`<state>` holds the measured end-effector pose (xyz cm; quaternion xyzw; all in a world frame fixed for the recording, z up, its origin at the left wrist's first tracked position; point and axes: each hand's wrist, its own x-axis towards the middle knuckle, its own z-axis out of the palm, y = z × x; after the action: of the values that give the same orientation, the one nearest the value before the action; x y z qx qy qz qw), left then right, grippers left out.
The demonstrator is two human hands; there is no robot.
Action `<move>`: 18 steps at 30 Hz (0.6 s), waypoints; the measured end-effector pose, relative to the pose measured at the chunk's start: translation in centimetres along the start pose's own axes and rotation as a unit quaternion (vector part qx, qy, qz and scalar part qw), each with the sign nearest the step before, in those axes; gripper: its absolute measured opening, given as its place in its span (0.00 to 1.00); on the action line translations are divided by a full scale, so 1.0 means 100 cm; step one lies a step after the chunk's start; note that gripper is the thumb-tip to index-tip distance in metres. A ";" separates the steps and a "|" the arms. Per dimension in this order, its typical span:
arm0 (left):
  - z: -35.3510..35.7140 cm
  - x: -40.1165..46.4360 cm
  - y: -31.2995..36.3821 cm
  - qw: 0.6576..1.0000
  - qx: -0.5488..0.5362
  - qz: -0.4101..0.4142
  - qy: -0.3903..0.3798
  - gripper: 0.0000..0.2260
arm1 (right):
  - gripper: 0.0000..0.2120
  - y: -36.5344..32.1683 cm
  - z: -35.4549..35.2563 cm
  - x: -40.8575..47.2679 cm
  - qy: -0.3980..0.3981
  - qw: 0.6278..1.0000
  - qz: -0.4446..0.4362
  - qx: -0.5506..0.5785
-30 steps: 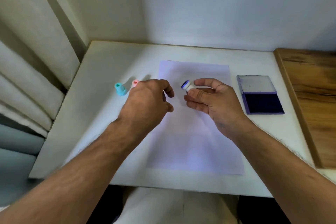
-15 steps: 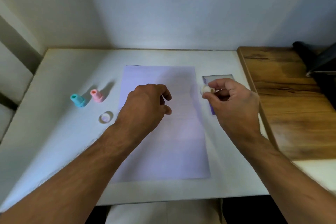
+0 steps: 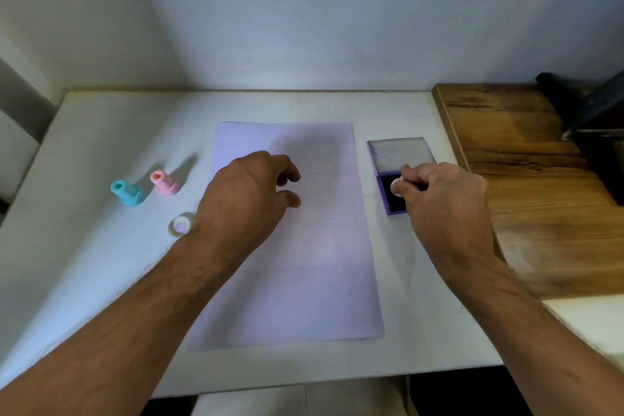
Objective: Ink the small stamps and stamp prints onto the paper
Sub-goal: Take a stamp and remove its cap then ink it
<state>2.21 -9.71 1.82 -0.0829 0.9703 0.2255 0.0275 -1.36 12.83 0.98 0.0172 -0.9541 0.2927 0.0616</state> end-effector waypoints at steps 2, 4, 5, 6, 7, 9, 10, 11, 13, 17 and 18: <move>0.000 0.000 -0.003 1.000 0.022 0.008 0.013 0.16 | 0.13 -0.001 0.000 0.001 -0.016 1.000 0.012 0.000; 0.000 0.000 -0.006 0.999 0.033 0.011 0.018 0.20 | 0.13 -0.002 -0.001 0.002 -0.029 0.999 0.022 0.001; 0.000 0.000 -0.008 0.999 0.034 0.009 0.015 0.22 | 0.13 -0.003 -0.002 0.003 -0.034 0.999 0.027 0.001; -0.001 0.000 -0.010 0.999 0.035 0.007 0.011 0.24 | 0.13 -0.003 -0.002 0.004 -0.038 0.999 0.031 0.000; 0.000 0.000 -0.012 0.999 0.039 0.004 0.006 0.26 | 0.13 -0.002 -0.003 0.005 -0.043 0.998 0.036 0.000; 0.000 0.001 -0.017 0.999 0.050 -0.003 -0.002 0.31 | 0.13 -0.002 -0.005 0.008 -0.054 0.997 0.047 -0.005; 0.000 0.001 -0.019 0.998 0.056 -0.007 -0.005 0.33 | 0.14 -0.003 -0.006 0.010 -0.061 0.997 0.054 -0.009; 0.000 0.002 -0.022 0.998 0.061 -0.012 -0.008 0.35 | 0.14 -0.004 -0.007 0.011 -0.067 0.996 0.061 -0.011; 0.001 0.003 -0.026 0.997 0.067 -0.020 -0.021 0.39 | 0.15 -0.005 -0.007 0.011 -0.072 0.995 0.070 -0.012; 0.002 0.004 -0.032 0.997 0.058 -0.036 -0.046 0.43 | 0.10 -0.003 -0.004 0.007 -0.042 0.998 0.047 -0.010; 0.002 0.003 -0.032 0.996 0.060 -0.039 -0.051 0.43 | 0.09 -0.003 -0.004 0.006 -0.037 0.998 0.041 -0.009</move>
<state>2.45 -12.52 0.17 -0.1069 0.9754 0.1700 0.0904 -1.89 12.82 1.58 -0.0116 -0.9582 0.2856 0.0147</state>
